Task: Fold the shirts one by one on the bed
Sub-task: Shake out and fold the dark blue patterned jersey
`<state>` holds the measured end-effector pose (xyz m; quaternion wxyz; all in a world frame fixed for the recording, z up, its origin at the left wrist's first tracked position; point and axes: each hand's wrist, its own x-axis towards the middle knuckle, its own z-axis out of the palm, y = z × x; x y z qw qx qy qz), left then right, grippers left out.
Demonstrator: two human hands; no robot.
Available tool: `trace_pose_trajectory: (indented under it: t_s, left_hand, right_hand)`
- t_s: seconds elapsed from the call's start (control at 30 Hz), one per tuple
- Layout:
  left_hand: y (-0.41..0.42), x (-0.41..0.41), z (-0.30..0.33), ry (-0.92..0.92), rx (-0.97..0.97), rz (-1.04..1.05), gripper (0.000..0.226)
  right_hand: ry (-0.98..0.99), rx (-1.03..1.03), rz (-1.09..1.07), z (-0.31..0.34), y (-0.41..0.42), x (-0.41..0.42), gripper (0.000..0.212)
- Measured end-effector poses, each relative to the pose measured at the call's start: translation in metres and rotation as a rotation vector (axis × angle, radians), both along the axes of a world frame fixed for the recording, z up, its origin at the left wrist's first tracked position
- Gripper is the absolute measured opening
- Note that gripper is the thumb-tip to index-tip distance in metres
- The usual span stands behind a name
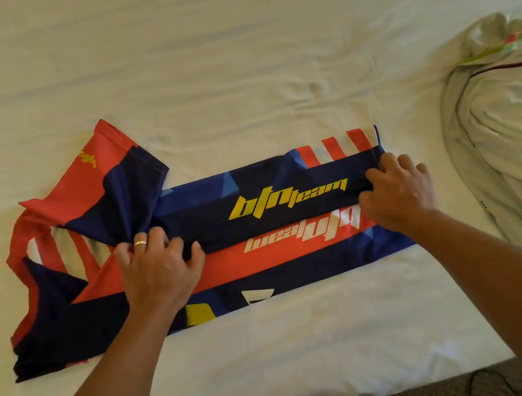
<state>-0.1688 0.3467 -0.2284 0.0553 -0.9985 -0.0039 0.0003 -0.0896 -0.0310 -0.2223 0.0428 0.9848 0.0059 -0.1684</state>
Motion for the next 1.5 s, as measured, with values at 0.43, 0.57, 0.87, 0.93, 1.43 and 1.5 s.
trace_pose_trajectory:
  t_s: [0.43, 0.57, 0.87, 0.93, 1.43, 1.5]
  left_hand:
    - [-0.038, 0.038, -0.064, 0.335, -0.187, 0.139, 0.091]
    - [-0.039, 0.036, -0.074, 0.319, -0.182, 0.165, 0.092]
    - [-0.030, 0.030, -0.037, 0.114, -0.358, 0.088, 0.071]
    - [-0.012, 0.017, -0.029, -0.038, -0.406, 0.070, 0.059]
    - [0.187, -0.077, -0.047, 0.062, -0.271, 0.174, 0.072]
    - [0.191, -0.081, -0.054, 0.078, -0.269, 0.187, 0.075]
  right_hand:
    - [0.030, 0.190, 0.051, -0.065, 0.046, 0.015, 0.072]
    - [0.031, 0.146, 0.011, -0.074, 0.015, 0.011, 0.078]
    - [0.008, 0.202, -0.045, -0.032, 0.068, 0.027, 0.065]
    - [-0.018, 0.269, 0.019, -0.022, 0.105, 0.033, 0.055]
    - [0.086, 0.462, -0.076, -0.024, 0.400, 0.095, 0.054]
    - [0.053, 0.366, -0.114, -0.031, 0.416, 0.097, 0.052]
